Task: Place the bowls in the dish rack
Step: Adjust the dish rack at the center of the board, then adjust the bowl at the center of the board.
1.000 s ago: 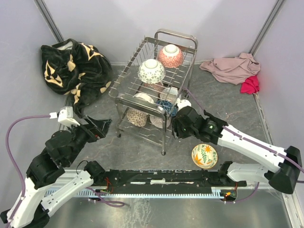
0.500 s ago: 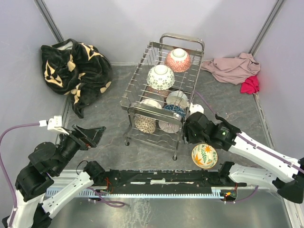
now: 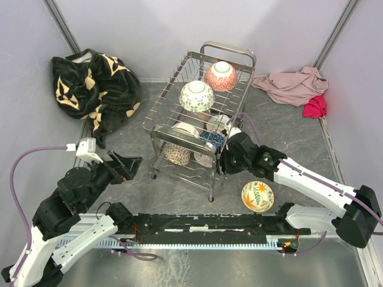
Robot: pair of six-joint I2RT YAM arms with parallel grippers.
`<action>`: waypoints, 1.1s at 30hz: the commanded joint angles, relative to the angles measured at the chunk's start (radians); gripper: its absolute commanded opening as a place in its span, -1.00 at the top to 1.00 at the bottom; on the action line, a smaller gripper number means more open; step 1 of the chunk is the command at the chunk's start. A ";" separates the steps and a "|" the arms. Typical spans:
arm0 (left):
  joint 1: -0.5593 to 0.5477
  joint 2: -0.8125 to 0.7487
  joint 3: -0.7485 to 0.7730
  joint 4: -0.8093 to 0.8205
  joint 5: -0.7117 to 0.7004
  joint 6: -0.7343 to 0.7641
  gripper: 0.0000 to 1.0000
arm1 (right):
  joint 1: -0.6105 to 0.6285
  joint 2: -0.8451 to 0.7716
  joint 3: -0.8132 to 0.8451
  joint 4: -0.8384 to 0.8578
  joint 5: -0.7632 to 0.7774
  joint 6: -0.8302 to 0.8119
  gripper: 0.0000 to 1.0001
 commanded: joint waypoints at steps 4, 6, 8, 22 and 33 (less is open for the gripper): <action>-0.003 0.093 0.021 0.089 -0.040 0.085 -0.90 | -0.106 0.005 0.031 -0.027 -0.111 -0.004 -0.21; -0.003 0.106 0.021 0.099 -0.045 0.094 -0.91 | -0.120 -0.012 0.029 -0.073 -0.027 0.027 -0.22; -0.003 0.121 0.019 0.111 -0.045 0.103 -0.91 | -0.126 -0.030 0.025 -0.110 0.060 0.052 -0.23; -0.003 0.125 -0.012 0.152 -0.022 0.118 -0.96 | -0.128 -0.238 -0.132 -0.201 0.241 0.195 -0.17; -0.003 0.098 -0.041 0.152 -0.013 0.113 -0.97 | -0.129 -0.299 -0.208 -0.244 0.224 0.238 -0.19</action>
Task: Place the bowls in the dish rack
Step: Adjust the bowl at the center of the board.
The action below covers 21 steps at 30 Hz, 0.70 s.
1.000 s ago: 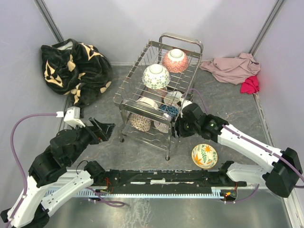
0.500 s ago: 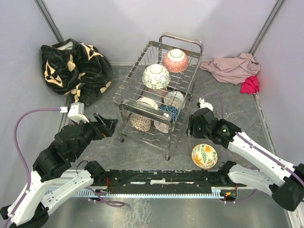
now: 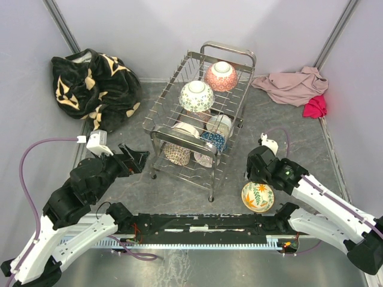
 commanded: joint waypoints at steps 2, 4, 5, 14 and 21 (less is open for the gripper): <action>-0.003 -0.013 -0.016 0.050 0.006 0.045 -0.97 | -0.001 -0.031 -0.047 0.027 -0.034 0.040 -0.18; -0.003 -0.012 -0.019 0.049 0.006 0.045 -0.97 | -0.001 -0.023 -0.063 0.042 -0.062 0.046 -0.18; -0.002 -0.013 -0.020 0.050 0.006 0.045 -0.97 | -0.001 -0.020 -0.074 0.051 -0.073 0.050 -0.18; -0.003 -0.021 -0.037 0.046 0.003 0.033 -0.97 | 0.006 -0.035 -0.130 0.085 -0.118 0.068 -0.20; -0.003 -0.003 -0.045 0.066 0.009 0.031 -0.97 | 0.029 0.025 -0.152 0.161 -0.154 0.073 -0.23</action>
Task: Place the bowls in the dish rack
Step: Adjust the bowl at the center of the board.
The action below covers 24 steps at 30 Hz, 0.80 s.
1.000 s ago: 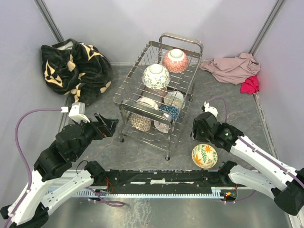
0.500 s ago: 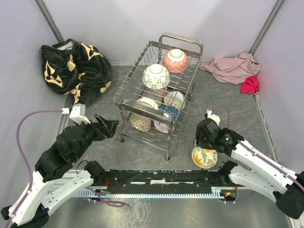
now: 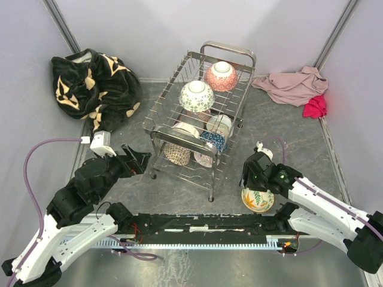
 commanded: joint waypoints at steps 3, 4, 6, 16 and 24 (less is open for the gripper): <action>-0.002 0.011 0.002 0.053 0.007 0.032 -0.97 | 0.058 0.055 -0.008 0.081 -0.007 0.027 -0.23; -0.003 0.011 0.000 0.054 0.006 0.032 -0.97 | 0.070 0.064 -0.007 0.079 0.002 0.031 -0.23; -0.003 0.010 -0.001 0.054 0.006 0.031 -0.97 | 0.092 0.080 -0.002 0.070 0.021 0.039 -0.23; -0.002 0.009 -0.007 0.057 0.006 0.031 -0.97 | 0.148 0.117 0.021 0.052 0.078 0.054 0.06; -0.003 0.006 -0.010 0.053 0.001 0.033 -0.98 | 0.148 0.090 0.104 -0.001 0.139 0.013 0.52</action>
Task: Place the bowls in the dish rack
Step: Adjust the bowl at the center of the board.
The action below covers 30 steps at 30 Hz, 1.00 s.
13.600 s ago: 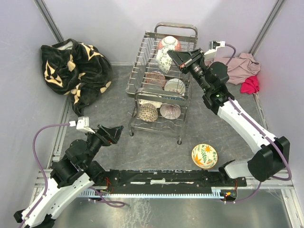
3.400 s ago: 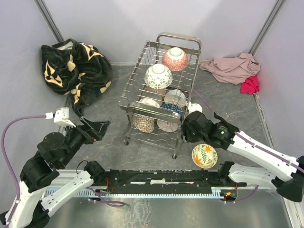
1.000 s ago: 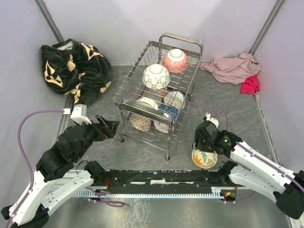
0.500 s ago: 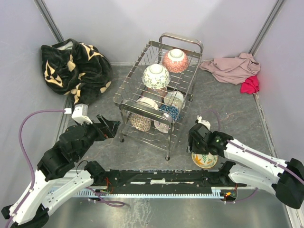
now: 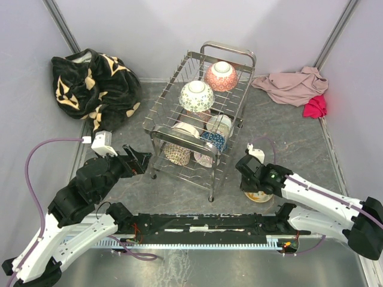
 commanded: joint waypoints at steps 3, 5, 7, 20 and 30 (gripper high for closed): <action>-0.002 0.002 -0.001 0.047 0.001 0.033 -0.98 | 0.004 -0.037 0.105 -0.018 0.067 -0.030 0.70; -0.003 0.002 0.001 0.049 -0.002 0.033 -0.98 | 0.004 -0.052 0.114 -0.023 0.074 -0.035 0.75; -0.003 0.001 -0.001 0.050 -0.004 0.033 -0.98 | 0.004 -0.059 0.120 -0.030 0.082 -0.040 0.79; -0.003 0.015 -0.053 0.066 0.010 0.010 -0.99 | 0.004 0.025 0.097 0.018 0.127 -0.056 0.90; -0.002 0.012 -0.142 0.093 0.028 -0.058 -0.99 | -0.017 0.118 0.087 0.078 0.145 -0.068 0.80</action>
